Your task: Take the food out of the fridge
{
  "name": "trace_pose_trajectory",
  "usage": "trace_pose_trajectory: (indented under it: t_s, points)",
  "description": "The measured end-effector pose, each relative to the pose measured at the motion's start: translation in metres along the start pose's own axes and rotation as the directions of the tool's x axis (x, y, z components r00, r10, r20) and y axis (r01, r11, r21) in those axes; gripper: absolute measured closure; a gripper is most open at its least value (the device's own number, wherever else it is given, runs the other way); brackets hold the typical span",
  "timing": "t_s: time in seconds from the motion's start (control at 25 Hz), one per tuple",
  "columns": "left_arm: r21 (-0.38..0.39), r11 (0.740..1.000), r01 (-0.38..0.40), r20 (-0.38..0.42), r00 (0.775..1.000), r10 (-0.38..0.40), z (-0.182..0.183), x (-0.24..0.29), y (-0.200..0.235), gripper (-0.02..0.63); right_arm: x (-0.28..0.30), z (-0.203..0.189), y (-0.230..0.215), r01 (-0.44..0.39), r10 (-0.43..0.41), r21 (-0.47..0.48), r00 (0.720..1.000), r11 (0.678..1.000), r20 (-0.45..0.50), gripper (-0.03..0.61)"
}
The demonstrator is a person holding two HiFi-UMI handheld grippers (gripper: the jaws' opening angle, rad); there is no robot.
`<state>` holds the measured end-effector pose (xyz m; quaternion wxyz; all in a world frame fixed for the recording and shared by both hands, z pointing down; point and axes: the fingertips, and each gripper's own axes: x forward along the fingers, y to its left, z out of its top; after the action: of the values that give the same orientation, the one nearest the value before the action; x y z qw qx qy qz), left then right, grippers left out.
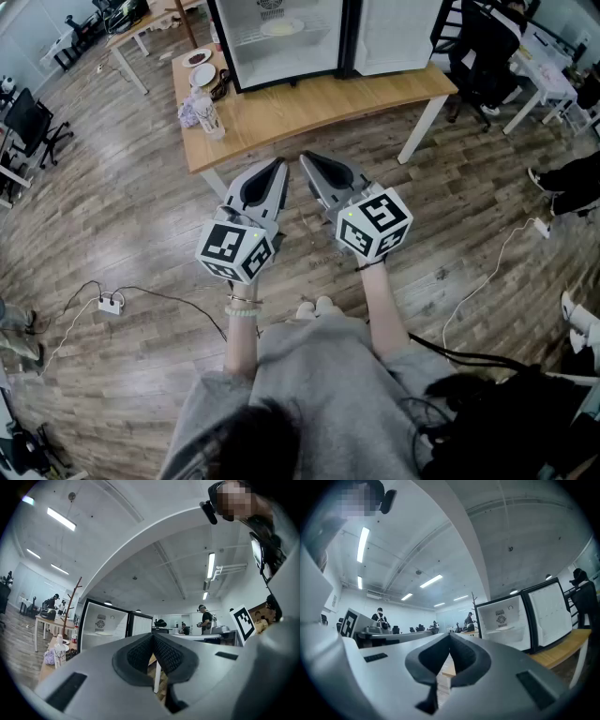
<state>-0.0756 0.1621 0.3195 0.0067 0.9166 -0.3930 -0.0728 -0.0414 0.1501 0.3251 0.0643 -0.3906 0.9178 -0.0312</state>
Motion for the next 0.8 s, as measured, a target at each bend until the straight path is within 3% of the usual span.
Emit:
trace_pose_trajectory:
  t_s: [0.24, 0.8]
  points:
    - [0.001, 1.0, 0.005, 0.006, 1.0, -0.005, 0.002, -0.007, -0.004, 0.606, -0.004, 0.0, 0.007, 0.001, -0.001, 0.001, 1.0, 1.0, 0.001, 0.569]
    - [-0.005, 1.0, -0.018, -0.002, 1.0, 0.018, -0.006, 0.019, -0.003, 0.606, -0.006, 0.0, -0.023, -0.005, 0.006, 0.017, 1.0, 1.0, -0.005, 0.569]
